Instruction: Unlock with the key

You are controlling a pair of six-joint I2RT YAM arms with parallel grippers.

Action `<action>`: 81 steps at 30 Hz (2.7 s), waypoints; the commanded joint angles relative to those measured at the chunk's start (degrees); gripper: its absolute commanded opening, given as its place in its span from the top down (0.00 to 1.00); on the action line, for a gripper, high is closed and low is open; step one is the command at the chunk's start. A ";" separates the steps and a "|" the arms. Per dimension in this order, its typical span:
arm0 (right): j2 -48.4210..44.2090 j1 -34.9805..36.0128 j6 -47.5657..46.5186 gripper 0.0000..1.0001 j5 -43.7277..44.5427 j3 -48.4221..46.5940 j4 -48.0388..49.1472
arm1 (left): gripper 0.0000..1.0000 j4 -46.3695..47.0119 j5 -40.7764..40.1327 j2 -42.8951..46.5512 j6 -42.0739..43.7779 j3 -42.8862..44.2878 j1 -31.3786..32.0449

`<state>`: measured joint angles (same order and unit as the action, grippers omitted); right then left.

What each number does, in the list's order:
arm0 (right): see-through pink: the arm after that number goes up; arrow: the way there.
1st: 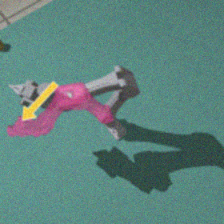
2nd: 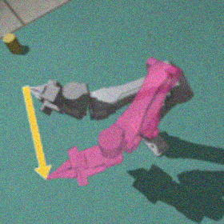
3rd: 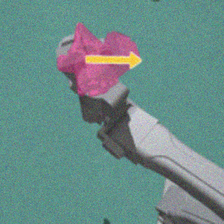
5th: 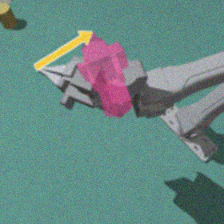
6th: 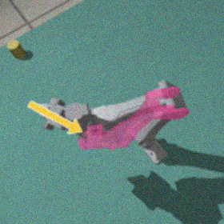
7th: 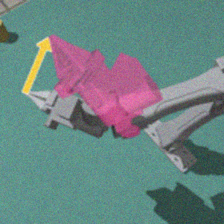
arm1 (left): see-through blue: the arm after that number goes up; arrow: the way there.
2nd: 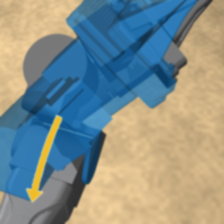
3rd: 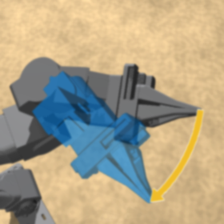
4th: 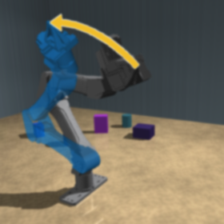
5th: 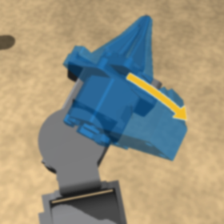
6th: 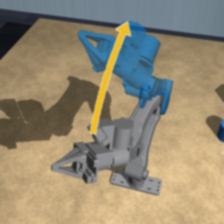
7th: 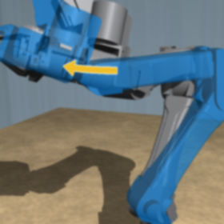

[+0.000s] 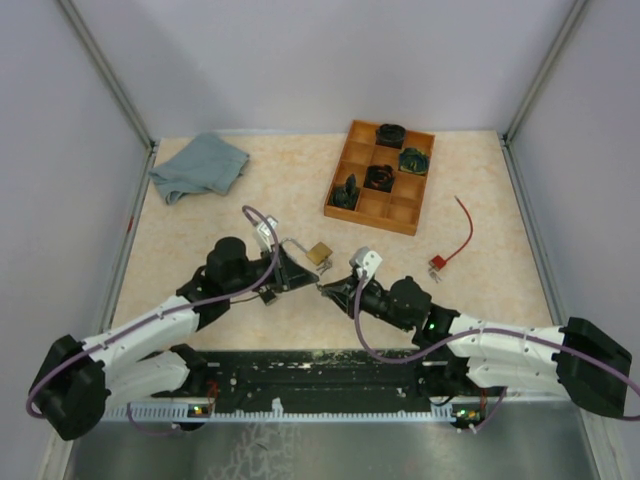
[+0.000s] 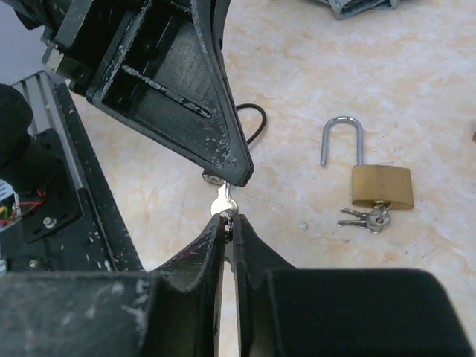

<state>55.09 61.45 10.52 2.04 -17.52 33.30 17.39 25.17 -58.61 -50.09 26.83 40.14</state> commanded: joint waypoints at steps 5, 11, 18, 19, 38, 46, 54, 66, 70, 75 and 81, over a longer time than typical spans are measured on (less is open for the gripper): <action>-1.34 0.60 -12.07 0.70 -1.19 -0.45 1.45 | 1.00 -18.47 -9.98 1.65 -2.96 9.39 0.35; -0.70 1.06 -24.28 0.65 -1.42 2.84 11.14 | 1.00 -34.13 -18.78 0.78 -5.25 16.72 1.05; 7.59 1.62 -34.25 0.63 -3.39 5.51 31.44 | 1.00 -44.38 -25.18 -2.22 -8.57 22.95 2.16; 9.59 1.96 -34.66 0.64 -3.79 5.26 34.09 | 1.00 -44.82 -25.77 -2.48 -9.22 23.18 2.28; 36.00 7.19 -41.37 0.67 6.90 -1.64 58.04 | 1.00 -45.76 -26.93 -4.24 -14.12 23.72 3.19; 36.92 7.73 -40.67 0.68 7.49 -3.42 51.99 | 1.00 -45.03 -27.28 -3.06 -15.03 23.01 3.28; 37.28 8.48 -41.18 0.72 10.28 -3.45 49.46 | 1.00 -44.90 -28.14 -2.22 -15.58 22.42 3.28; 36.92 9.41 -42.36 0.79 12.23 -3.12 51.89 | 1.00 -44.90 -27.91 -2.51 -16.09 21.98 3.28; 37.79 9.39 -42.70 0.84 13.17 -3.62 52.58 | 1.00 -44.90 -27.72 -2.67 -16.23 21.90 3.28; 37.74 9.61 -42.17 0.89 14.16 -4.02 52.52 | 1.00 -44.85 -27.61 -2.52 -16.55 21.45 3.28; 37.58 9.78 -41.28 1.00 15.39 -5.13 51.98 | 1.00 -43.97 -26.55 -2.41 -16.65 20.87 3.28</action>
<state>92.44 70.35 -31.94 15.92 -19.84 81.78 -27.66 -2.39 -61.54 -66.06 48.93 43.03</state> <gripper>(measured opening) 0.023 0.005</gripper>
